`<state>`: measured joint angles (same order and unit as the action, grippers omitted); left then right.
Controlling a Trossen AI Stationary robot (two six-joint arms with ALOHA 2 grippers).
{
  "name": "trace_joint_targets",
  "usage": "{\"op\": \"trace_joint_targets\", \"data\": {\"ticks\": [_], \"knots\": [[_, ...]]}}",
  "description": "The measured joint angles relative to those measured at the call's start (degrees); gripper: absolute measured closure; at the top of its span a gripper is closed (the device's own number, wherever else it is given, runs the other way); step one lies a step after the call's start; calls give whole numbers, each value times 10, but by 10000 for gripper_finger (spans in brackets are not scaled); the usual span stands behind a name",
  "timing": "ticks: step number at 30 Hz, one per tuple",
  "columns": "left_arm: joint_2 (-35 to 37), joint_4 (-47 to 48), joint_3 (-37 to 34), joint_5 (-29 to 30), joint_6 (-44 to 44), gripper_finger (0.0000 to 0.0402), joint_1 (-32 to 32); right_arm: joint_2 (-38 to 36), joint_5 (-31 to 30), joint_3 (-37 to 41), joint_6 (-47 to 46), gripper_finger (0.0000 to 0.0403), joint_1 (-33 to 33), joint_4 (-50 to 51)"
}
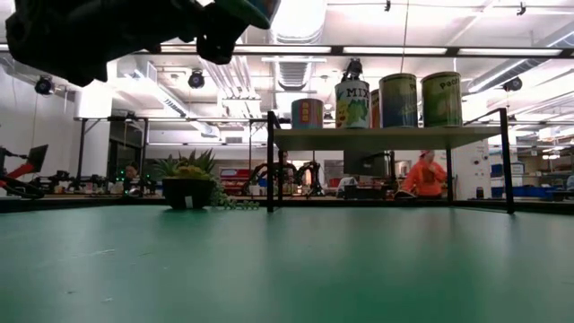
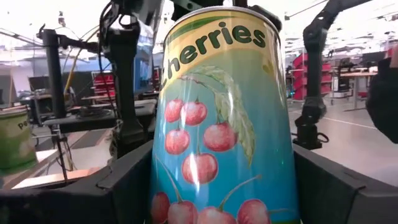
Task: Pick and place cans onto a shelf
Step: Put the canned cherries on the shelf
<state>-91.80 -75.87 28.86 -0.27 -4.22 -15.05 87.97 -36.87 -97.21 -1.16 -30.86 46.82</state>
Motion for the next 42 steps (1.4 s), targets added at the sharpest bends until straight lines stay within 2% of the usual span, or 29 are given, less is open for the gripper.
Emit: {"op": "trace_joint_targets", "data": {"ticks": [4, 8, 14, 42], "knots": [[0, 0, -1, -2, 3, 113, -1, 42, 35, -63, -16, 39, 13, 59], [0, 0, -2, -3, 3, 113, 0, 78, 44, -112, -18, 39, 17, 96], [-1, 6, -1, -3, 9, 113, -1, 124, 53, -158, 1, 39, 16, 104], [-1, 32, 2, 4, 9, 113, -1, 141, 55, -178, 8, 39, 28, 103]]}}
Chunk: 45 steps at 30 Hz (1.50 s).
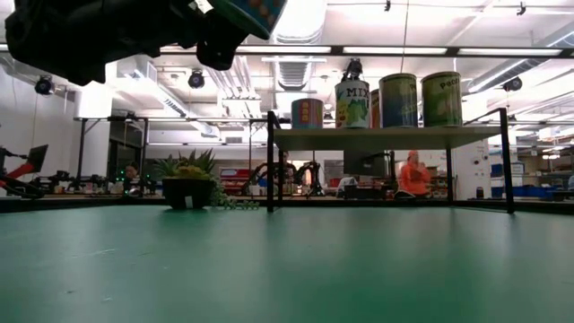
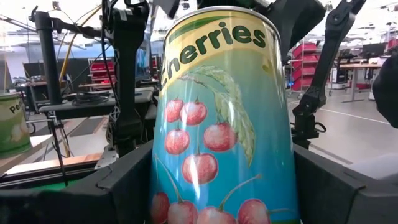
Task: Pick and place cans onto a shelf
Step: Put the canned cherries on the shelf
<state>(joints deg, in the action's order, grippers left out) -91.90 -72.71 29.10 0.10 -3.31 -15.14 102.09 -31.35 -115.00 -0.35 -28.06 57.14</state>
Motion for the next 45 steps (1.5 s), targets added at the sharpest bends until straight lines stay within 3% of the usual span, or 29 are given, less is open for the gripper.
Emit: {"op": "trace_joint_targets", "data": {"ticks": [10, 16, 26, 38, 45], "knots": [[0, -6, 5, 1, -1, 113, 0, 3, 14, 6, -18, 39, 29, 0], [0, -3, 5, 0, -2, 113, 0, 3, 70, 8, -13, 40, 48, -6], [0, -4, 5, -2, -1, 86, 0, 3, 95, 8, -12, 97, 53, -11], [0, -6, 5, -6, -2, 82, -1, 4, 121, 9, -12, 96, 53, -5], [1, -5, -1, -1, -7, 82, 0, 4, 127, -22, -44, 96, 53, 62]]}}
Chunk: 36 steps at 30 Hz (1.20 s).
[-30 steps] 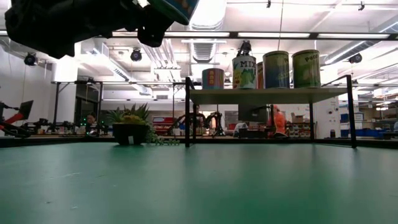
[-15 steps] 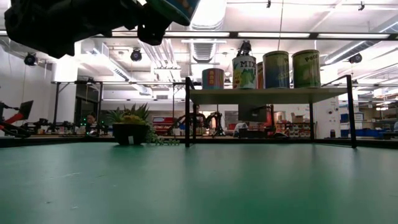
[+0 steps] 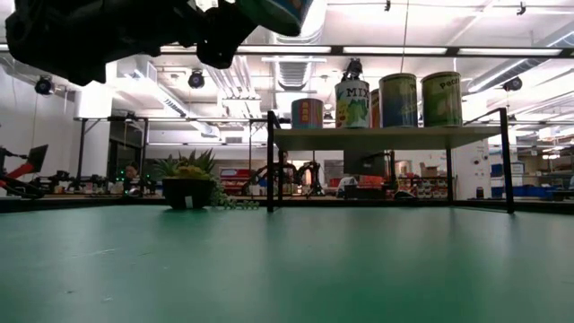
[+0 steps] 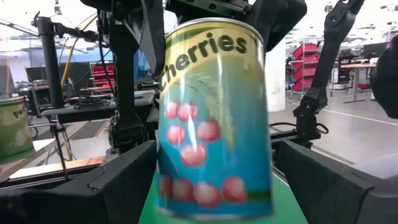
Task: Pick and place cans onto a shelf
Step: Put the canned cherries on the shelf
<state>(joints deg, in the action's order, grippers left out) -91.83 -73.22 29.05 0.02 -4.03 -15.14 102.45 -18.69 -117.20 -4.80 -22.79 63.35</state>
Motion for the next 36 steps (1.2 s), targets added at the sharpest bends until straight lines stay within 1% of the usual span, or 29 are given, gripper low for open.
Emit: {"op": "trace_joint_targets", "data": {"ticks": [6, 9, 13, 14, 17, 21, 25, 31, 36], "knots": [[2, -1, -3, 10, -4, 81, 0, 0, 1, -56, -45, 96, 11, 106], [2, 0, 0, 10, -1, 81, 1, 0, -3, -99, -73, 96, 34, 172], [2, -1, 1, 10, 1, 81, 0, 0, -4, -164, -91, 96, 82, 256], [2, -1, 1, 10, 1, 81, 0, -1, -4, -177, -90, 96, 97, 266], [2, -1, 1, 10, 3, 81, 0, -33, 7, -173, -69, 96, 150, 264], [2, -1, 1, 10, 3, 81, 0, -79, 10, -174, -64, 96, 242, 266], [2, -1, 1, 10, 3, 81, 0, -114, 11, -173, -40, 96, 337, 267], [2, 0, 1, 10, 3, 81, 0, -140, 10, -171, -4, 96, 466, 267], [2, 0, 1, 10, 3, 81, 0, -151, 17, -138, 33, 96, 542, 267]]}}
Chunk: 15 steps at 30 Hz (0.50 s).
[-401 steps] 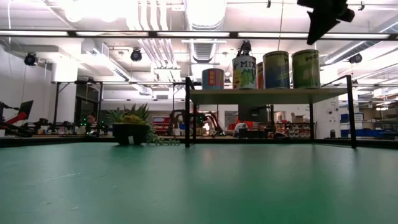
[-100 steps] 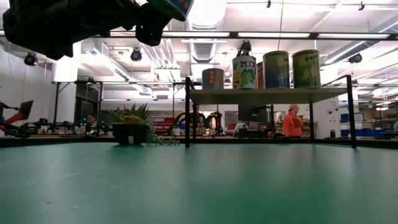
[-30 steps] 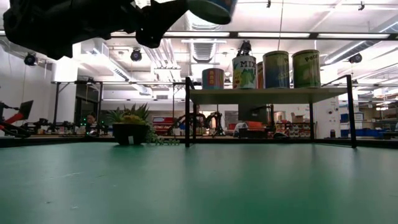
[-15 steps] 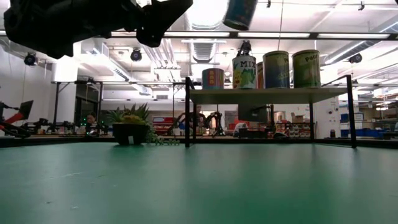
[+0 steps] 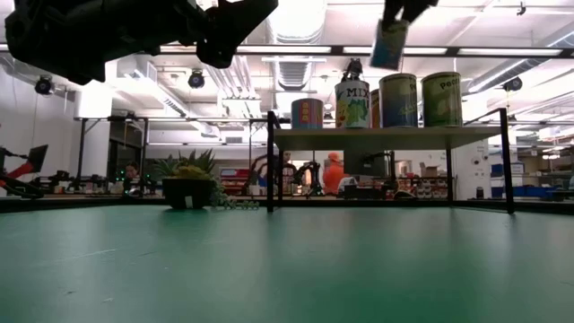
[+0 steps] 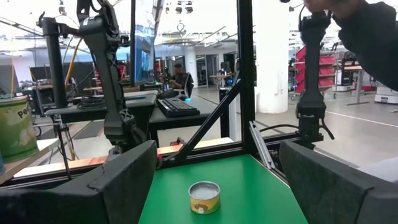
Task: Pick and place cans onto a shelf
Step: Put the canned cherries on the shelf
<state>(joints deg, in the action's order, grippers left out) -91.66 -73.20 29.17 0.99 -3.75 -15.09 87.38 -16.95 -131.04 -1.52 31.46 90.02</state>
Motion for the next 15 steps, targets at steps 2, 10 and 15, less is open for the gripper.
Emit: {"op": "trace_joint_targets", "data": {"ticks": [2, 10, 15], "knots": [[0, 0, 0, 0, 0, 81, 0, -8, 7, 22, 14, 96, 25, 0], [0, 4, 0, 0, 0, 81, 0, -60, 31, 144, 36, 96, 118, 0], [0, 4, 0, 0, -1, 81, 0, -82, 74, 213, 46, 96, 162, 0]]}}
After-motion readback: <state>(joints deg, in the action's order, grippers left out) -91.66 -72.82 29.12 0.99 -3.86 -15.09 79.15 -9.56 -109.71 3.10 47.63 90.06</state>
